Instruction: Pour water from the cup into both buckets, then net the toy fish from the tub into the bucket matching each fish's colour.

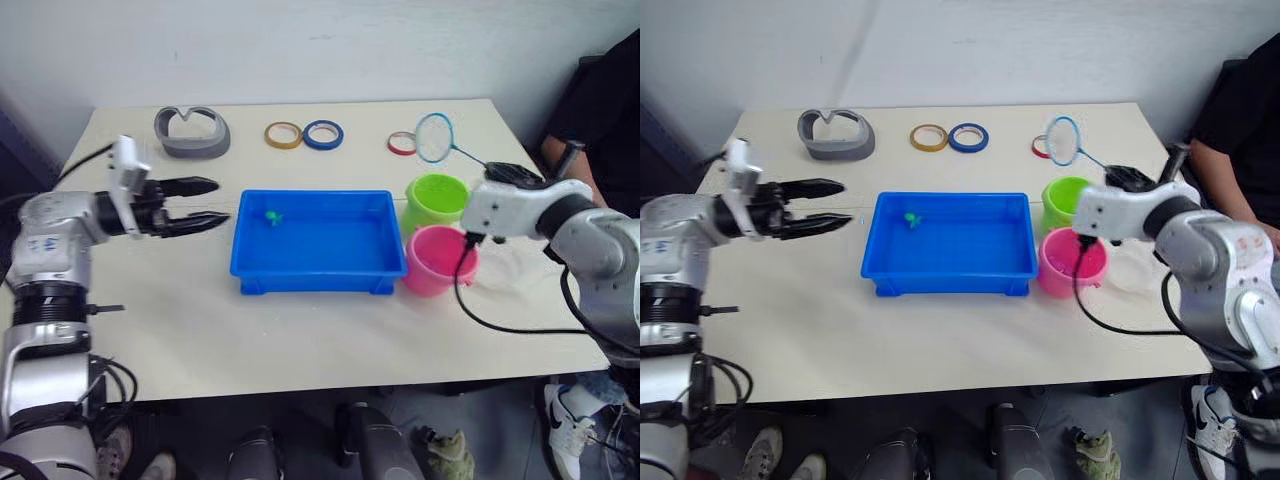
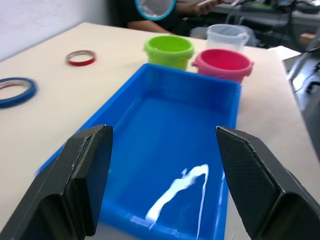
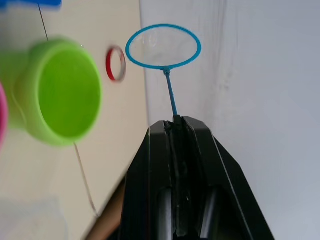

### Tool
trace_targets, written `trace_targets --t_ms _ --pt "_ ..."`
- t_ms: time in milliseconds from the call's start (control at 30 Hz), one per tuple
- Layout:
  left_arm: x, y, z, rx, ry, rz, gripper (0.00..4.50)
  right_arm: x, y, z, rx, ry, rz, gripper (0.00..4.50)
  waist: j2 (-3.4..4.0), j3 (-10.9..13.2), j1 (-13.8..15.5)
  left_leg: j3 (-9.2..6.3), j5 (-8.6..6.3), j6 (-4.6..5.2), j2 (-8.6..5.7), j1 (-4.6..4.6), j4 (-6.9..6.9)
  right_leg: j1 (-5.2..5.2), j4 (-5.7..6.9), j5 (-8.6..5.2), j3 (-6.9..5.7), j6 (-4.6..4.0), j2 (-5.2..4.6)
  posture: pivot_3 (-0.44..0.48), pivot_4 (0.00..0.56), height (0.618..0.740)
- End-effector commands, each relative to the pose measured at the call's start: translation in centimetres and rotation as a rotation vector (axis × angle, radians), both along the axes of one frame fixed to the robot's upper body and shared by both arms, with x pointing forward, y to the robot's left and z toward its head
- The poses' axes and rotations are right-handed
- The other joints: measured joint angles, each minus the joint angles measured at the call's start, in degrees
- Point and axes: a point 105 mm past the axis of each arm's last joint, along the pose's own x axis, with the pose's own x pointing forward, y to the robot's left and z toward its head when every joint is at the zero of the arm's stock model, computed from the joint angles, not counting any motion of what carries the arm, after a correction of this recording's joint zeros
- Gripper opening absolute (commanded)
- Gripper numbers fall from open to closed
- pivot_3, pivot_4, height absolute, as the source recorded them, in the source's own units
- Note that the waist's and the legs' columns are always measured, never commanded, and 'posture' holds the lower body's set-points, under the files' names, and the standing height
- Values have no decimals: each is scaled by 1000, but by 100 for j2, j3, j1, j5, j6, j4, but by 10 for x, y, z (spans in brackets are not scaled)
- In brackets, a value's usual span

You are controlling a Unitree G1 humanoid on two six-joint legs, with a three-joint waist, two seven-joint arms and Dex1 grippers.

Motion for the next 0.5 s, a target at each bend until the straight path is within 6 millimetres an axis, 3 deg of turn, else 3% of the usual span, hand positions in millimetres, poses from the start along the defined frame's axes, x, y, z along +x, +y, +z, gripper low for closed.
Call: trace_targets --t_ms 33,200,500 --pt "-8 24 8 2 -34 76 3602 -7 21 1 161 108 80 0 0 0 14 2 0 1 -2 -1 0 0 -1 -1 -3 -1 -1 0 150 727" --pt "-21 47 4 11 -25 151 3602 -10 56 -23 359 346 189 0 -1 0 70 2 -7 15 -8 -15 2 -1 -8 -1 -10 -2 -12 0 150 727" --pt "-26 44 -2 -9 -32 166 3602 -13 101 -77 507 691 204 0 -3 -2 156 4 -15 25 -9 -26 2 -5 -18 -2 -18 -3 -19 0 150 727"
